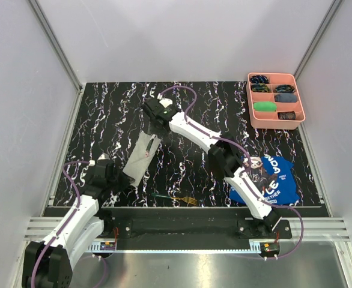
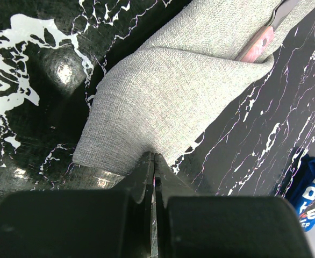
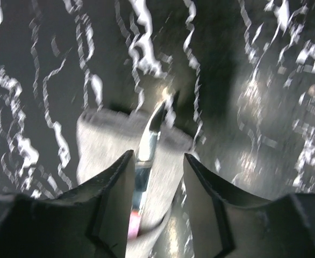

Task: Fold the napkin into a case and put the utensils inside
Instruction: Insert the knife into the folded napkin.

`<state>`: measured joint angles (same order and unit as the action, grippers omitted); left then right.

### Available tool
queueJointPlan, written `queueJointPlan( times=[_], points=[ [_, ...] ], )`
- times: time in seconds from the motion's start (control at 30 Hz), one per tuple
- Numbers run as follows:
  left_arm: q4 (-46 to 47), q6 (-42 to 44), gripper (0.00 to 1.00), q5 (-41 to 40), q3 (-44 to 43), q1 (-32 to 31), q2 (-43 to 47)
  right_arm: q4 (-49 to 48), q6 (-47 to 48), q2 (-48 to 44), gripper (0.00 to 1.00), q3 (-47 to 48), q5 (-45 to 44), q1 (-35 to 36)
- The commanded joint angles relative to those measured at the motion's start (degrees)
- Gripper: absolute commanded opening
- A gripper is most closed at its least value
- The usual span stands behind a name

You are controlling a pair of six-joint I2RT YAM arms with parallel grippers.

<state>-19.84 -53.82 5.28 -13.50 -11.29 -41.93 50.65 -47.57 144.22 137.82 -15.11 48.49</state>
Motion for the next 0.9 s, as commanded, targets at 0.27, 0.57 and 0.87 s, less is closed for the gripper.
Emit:
queueJointPlan(
  times=[0.27,0.57,0.87],
  points=[
    [-0.7,0.7,0.0,-1.8,-0.9,0.2,0.1,-4.2,2.4,6.9,0.53,9.1,2.9,-3.9],
    [-0.6,0.8,0.0,-2.0,-1.0,0.1,0.0,-5.6,2.1,9.6,0.4,11.9,5.1,-4.1],
    [-0.6,0.8,0.0,-2.0,-0.8,0.2,0.1,-5.8,1.8,8.9,0.3,10.5,6.4,-4.2]
  ],
)
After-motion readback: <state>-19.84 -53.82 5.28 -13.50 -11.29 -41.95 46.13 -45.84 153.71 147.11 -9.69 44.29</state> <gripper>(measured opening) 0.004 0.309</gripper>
